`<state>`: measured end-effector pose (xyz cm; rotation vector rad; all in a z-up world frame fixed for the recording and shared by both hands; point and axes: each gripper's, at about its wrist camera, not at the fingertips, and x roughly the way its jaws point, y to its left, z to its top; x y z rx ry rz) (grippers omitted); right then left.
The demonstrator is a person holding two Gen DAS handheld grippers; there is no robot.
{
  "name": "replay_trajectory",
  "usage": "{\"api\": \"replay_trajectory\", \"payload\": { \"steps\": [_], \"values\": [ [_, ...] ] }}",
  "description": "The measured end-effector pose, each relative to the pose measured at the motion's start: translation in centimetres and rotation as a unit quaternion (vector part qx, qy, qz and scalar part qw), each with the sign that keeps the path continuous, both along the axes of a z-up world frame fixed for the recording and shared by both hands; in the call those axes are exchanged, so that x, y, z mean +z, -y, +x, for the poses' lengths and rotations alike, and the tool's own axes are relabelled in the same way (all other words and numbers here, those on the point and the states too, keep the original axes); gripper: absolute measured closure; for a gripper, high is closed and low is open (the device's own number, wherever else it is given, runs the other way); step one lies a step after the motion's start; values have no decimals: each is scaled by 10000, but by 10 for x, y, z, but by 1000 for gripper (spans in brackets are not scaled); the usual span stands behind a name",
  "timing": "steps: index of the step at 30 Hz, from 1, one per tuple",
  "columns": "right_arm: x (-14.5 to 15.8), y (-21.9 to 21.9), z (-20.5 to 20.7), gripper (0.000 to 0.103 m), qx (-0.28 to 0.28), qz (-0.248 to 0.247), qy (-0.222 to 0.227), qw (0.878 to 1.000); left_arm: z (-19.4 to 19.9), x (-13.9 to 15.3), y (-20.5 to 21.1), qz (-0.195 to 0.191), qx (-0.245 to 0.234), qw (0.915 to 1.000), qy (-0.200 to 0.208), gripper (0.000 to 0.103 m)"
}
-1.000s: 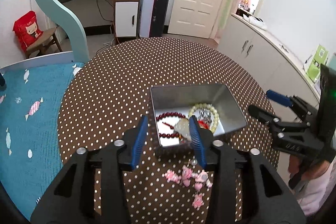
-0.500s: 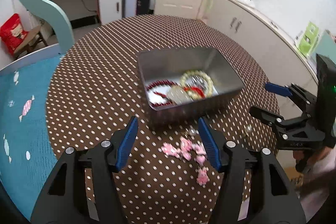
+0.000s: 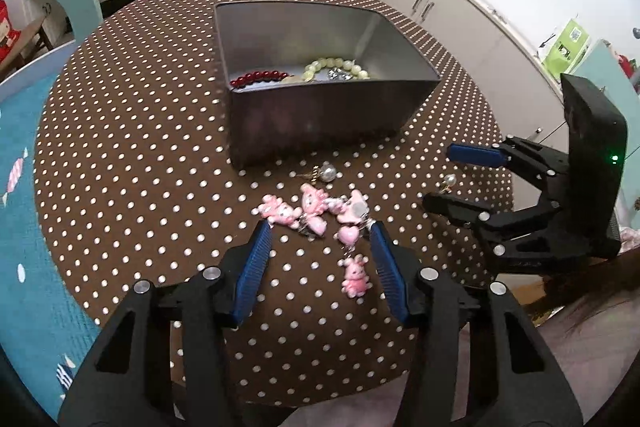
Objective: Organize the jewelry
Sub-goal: 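Grasp a pink bunny charm with the left tool while the right tool grasps a silver bead charm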
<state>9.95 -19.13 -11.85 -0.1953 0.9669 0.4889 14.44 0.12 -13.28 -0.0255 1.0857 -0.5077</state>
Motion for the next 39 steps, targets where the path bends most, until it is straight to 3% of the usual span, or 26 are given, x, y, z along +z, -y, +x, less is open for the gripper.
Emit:
{"api": "replay_trajectory", "payload": {
  "steps": [4, 6, 10, 14, 17, 20, 26, 31, 39],
  "values": [
    [-1, -2, -6, 61, 32, -219, 149, 9996, -8, 5, 1, -83, -136, 9999, 68, 52],
    [-1, -3, -11, 75, 138, -246, 178, 9994, -12, 7, 1, -184, -181, 9996, 92, 52],
    [-3, -7, -22, 83, 235, -256, 281, 9990, -20, 6, 6, -160, -262, 9994, 130, 52],
    [-3, -5, -22, 85, 219, -211, 299, 9991, -21, -3, 13, 52, -215, 9998, 24, 59],
    [-4, -7, -23, 86, 182, -234, 315, 9991, -23, -9, 19, 120, -238, 9996, -60, 73],
    [-4, -6, -26, 86, 153, -226, 321, 9991, -28, -12, 25, 190, -258, 9995, -43, 73],
    [-3, -5, -26, 86, 80, -208, 363, 9991, -30, -17, 37, 480, -186, 9987, 6, 88],
    [-3, -6, -27, 87, 51, -226, 383, 9990, -35, -19, 46, 613, -271, 9977, 85, 88],
    [-1, -8, -27, 88, -7, -375, 393, 9985, -46, -20, 49, 467, -195, 9985, 218, 88]
  ]
}}
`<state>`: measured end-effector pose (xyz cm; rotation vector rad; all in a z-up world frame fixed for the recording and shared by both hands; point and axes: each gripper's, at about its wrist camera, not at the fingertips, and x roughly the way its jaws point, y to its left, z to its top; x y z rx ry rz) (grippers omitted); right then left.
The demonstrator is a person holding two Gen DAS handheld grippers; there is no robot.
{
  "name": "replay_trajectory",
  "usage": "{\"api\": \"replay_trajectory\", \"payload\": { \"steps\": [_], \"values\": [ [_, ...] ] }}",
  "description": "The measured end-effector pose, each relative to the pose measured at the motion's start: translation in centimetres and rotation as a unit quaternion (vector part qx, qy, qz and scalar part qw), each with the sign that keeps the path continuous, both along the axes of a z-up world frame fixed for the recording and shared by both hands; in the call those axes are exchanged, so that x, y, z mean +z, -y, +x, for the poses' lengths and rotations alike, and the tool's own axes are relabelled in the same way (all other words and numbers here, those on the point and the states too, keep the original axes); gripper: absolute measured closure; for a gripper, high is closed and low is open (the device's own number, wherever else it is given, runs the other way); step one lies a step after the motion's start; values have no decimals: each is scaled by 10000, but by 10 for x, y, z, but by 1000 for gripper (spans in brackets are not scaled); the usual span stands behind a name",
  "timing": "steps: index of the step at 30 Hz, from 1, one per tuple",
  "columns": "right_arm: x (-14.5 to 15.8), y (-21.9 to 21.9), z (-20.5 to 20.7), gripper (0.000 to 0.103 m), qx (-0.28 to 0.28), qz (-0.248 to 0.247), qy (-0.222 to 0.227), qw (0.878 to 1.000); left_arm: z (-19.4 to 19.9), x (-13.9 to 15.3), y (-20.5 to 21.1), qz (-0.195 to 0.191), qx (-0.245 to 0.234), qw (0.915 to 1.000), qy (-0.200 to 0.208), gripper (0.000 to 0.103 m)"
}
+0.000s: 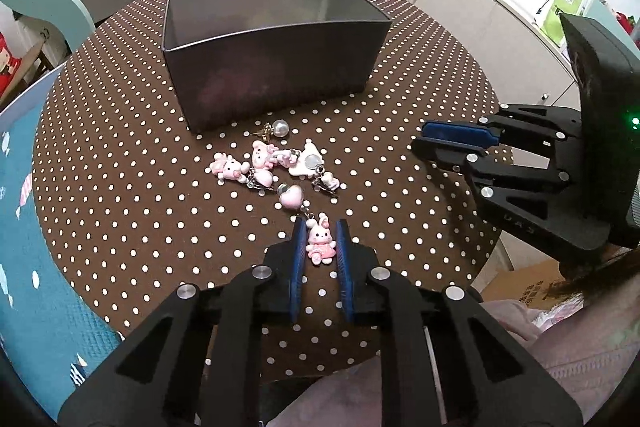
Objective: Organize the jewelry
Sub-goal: 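Grasp a pink bunny charm with the left tool while the right tool grasps a silver bead charm, then carry the bunny charm to the box while the right tool drops its charm inside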
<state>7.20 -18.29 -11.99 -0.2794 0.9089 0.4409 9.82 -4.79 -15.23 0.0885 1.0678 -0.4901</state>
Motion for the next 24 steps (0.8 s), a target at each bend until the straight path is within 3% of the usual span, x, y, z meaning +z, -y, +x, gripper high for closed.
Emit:
{"api": "replay_trajectory", "payload": {
  "steps": [4, 6, 16, 24],
  "values": [
    [2, 0, 2, 88, -83, -68, 2, 9999, -6, 7, -7, -106, -17, 9999, 121, 88],
    [4, 1, 2, 93, -89, -72, 25, 9999, -6, 10, -9, -151, -9, 9998, 161, 88],
    [14, 4, 4, 94, -184, -66, 110, 9997, -7, 22, -24, -329, 65, 9989, 322, 88],
    [36, 4, 8, 94, -209, -104, 459, 9987, -19, 43, -36, -404, 58, 9965, 734, 88]
  ]
}}
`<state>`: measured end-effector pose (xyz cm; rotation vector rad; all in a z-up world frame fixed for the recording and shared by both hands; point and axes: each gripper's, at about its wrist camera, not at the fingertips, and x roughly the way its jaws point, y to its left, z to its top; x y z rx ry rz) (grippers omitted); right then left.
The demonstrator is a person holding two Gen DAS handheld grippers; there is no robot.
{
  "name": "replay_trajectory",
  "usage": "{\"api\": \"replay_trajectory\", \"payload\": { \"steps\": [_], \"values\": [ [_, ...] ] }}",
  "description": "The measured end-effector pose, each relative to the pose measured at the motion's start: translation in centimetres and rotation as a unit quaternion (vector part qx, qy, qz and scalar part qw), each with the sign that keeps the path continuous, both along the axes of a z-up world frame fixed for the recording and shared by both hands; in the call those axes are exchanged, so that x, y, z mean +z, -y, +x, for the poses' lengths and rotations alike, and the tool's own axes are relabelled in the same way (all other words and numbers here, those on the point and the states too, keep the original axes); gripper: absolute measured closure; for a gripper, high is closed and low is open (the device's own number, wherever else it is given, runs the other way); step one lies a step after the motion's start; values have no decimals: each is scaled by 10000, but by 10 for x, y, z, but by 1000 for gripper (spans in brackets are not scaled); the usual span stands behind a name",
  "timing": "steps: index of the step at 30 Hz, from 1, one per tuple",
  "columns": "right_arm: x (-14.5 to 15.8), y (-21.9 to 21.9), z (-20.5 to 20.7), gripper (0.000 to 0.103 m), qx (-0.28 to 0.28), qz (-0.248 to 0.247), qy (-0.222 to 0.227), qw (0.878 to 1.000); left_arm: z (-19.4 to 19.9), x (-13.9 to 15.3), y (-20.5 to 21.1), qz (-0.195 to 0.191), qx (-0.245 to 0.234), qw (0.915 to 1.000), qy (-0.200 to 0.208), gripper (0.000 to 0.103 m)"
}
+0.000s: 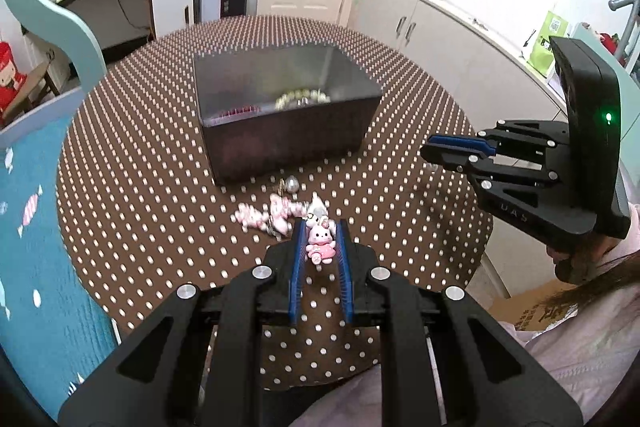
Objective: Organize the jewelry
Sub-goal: 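Carry the bunny charm to the box while the right tool drops its charm inside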
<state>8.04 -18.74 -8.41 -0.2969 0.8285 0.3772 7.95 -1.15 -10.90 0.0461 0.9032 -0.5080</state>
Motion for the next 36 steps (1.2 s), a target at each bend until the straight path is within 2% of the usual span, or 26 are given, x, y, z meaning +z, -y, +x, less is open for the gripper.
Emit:
{"api": "replay_trajectory", "payload": {
  "steps": [8, 13, 19, 26, 28, 29, 30, 36],
  "values": [
    [41, -13, 18, 94, 267, 10, 752, 9968, 13, 35, -5, -154, 197, 9975, 660, 88],
    [53, -24, 30, 93, 558, 77, 1030, 9931, 24, 49, -7, -235, 274, 9948, 951, 88],
    [43, -39, 48, 93, 757, 189, 855, 9933, 46, 58, -4, -319, 377, 9933, 1046, 88],
    [33, -39, 72, 92, 465, 611, 421, 9962, 68, 52, 1, -393, 464, 9925, 1061, 88],
    [37, -35, 71, 79, 409, 726, 417, 9957, 70, 48, -1, -353, 498, 9928, 1027, 88],
    [40, -34, 70, 59, 374, 721, 468, 9956, 71, 46, 0, -351, 507, 9930, 1003, 88],
    [42, -32, 67, 47, 355, 669, 560, 9956, 74, 45, 0, -373, 505, 9932, 978, 88],
    [42, -25, 59, 39, 216, 489, 581, 9969, 80, 42, -2, -383, 647, 9922, 996, 87]
  ]
}}
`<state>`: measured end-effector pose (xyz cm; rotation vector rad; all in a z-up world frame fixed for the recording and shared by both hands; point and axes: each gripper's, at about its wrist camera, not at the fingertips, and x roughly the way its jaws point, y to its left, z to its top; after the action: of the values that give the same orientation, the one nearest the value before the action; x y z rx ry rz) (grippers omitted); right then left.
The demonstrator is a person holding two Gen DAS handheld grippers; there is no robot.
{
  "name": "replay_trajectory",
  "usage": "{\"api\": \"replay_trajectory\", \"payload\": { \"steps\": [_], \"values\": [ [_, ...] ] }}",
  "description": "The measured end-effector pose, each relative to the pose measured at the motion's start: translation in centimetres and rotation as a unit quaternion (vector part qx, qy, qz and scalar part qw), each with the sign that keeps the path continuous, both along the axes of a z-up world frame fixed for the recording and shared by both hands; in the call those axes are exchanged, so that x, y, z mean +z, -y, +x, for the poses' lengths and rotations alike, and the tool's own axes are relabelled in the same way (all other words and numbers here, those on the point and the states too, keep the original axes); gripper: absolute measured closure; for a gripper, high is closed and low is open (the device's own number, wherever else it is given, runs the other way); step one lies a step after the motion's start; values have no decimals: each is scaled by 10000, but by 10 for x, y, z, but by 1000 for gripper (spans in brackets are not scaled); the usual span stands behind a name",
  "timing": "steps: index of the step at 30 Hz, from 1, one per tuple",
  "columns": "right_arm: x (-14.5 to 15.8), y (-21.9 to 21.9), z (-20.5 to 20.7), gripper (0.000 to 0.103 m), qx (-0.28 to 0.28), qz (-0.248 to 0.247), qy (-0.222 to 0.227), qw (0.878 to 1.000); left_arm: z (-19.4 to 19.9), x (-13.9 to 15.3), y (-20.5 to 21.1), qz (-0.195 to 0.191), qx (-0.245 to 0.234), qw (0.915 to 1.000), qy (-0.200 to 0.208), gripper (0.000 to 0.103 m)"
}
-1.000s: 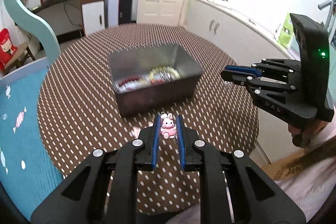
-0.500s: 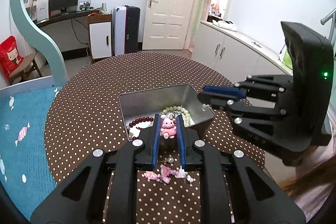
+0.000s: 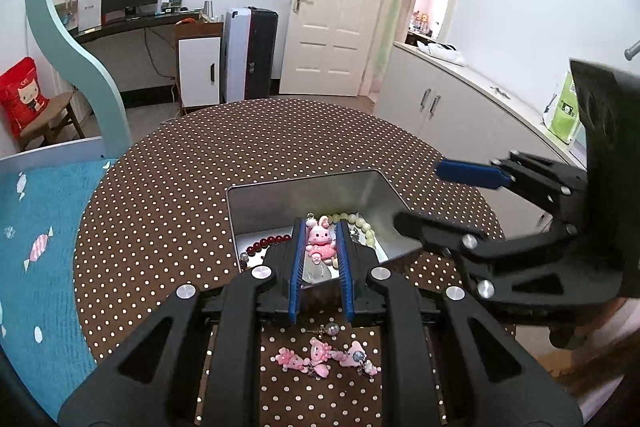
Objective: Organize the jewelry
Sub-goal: 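Carry the bunny charm to the box while the right tool drops its charm inside, then open the left tool to release the bunny charm into the box, then grasp another pink charm with the left tool while the right tool grasps a white charm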
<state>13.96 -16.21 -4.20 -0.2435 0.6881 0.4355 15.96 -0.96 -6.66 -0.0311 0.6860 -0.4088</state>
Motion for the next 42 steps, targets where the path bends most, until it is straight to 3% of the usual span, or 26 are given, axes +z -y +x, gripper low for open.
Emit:
{"api": "replay_trajectory", "payload": {
  "steps": [1, 3, 8, 16, 21, 25, 31, 38, 42],
  "values": [
    [-1, 3, -1, 39, -27, -14, -20, 10000, 2, 0, 0, 10, 28, 10000, 3, 85],
    [-4, 7, -5, 38, -52, -6, -98, 9999, 3, 1, -2, 10, 43, 10000, 13, 67],
    [-10, 8, -27, 38, 182, 9, -228, 9996, -5, 0, -13, 53, 148, 9999, 0, 66],
    [-47, -21, -54, 41, 745, -79, -863, 9934, -32, -15, -28, 202, 220, 9993, -244, 65],
    [-65, -33, -63, 53, 801, -106, -1155, 9900, -51, -30, -33, 214, 224, 9985, -456, 64],
    [-67, -39, -64, 54, 795, -105, -1244, 9890, -63, -42, -37, 217, 214, 9975, -639, 62],
    [-70, -45, -66, 65, 674, -235, -1205, 9901, -77, -54, -40, 225, 151, 9967, -764, 62],
    [-77, -50, -64, 92, 612, -295, -1129, 9913, -80, -63, -41, 130, 62, 9962, -855, 62],
    [-78, -48, -65, 92, 638, -312, -1099, 9914, -76, -71, -41, 69, 79, 9951, -980, 62]
  ]
}}
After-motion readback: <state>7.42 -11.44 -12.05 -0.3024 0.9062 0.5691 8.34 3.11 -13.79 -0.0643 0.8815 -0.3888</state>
